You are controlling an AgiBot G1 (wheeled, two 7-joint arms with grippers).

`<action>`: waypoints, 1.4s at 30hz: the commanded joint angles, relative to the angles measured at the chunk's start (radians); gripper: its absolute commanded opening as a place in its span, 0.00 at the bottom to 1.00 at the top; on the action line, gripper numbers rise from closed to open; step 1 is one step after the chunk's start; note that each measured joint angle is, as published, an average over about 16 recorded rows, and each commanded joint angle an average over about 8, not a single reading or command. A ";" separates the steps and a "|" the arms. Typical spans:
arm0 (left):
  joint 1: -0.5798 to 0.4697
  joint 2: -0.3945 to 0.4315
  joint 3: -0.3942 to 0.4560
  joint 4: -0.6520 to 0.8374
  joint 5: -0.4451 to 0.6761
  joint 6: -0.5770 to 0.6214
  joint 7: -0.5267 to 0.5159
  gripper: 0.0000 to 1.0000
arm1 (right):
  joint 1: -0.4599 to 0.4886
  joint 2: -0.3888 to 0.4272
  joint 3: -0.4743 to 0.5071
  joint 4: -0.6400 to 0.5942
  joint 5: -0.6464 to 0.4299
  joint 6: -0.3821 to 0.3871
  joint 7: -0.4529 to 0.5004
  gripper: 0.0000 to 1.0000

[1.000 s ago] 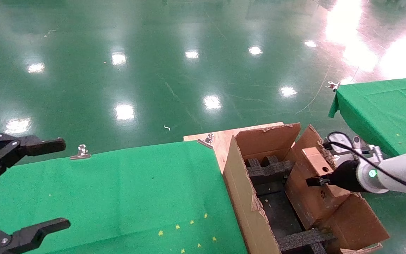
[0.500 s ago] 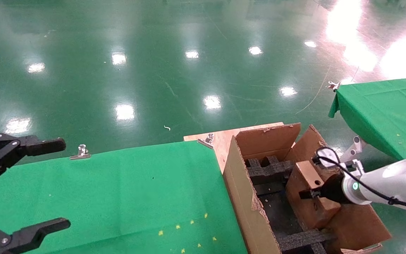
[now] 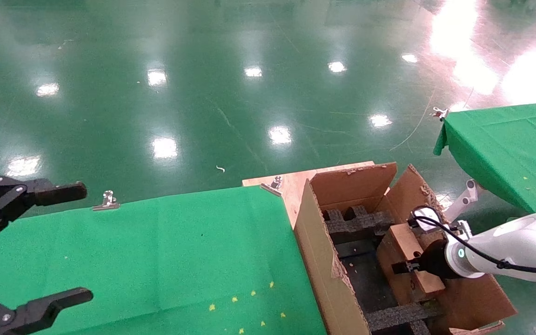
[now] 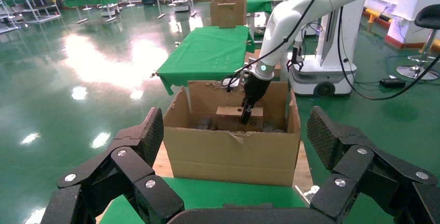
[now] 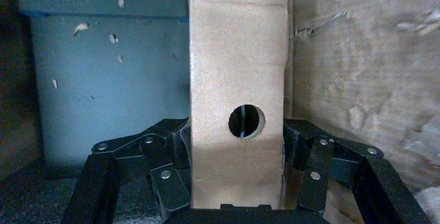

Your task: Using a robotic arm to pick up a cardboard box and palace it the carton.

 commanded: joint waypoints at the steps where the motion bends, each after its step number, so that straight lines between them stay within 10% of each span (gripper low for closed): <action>1: 0.000 0.000 0.000 0.000 0.000 0.000 0.000 1.00 | -0.005 -0.007 -0.001 -0.015 0.013 0.001 -0.013 0.39; 7: 0.000 0.000 0.000 0.000 0.000 0.000 0.000 1.00 | -0.009 -0.014 0.000 -0.030 0.029 0.000 -0.022 1.00; 42: -0.001 0.000 0.002 0.001 -0.001 0.000 0.001 1.00 | 0.113 0.074 0.054 0.098 -0.033 0.004 0.022 1.00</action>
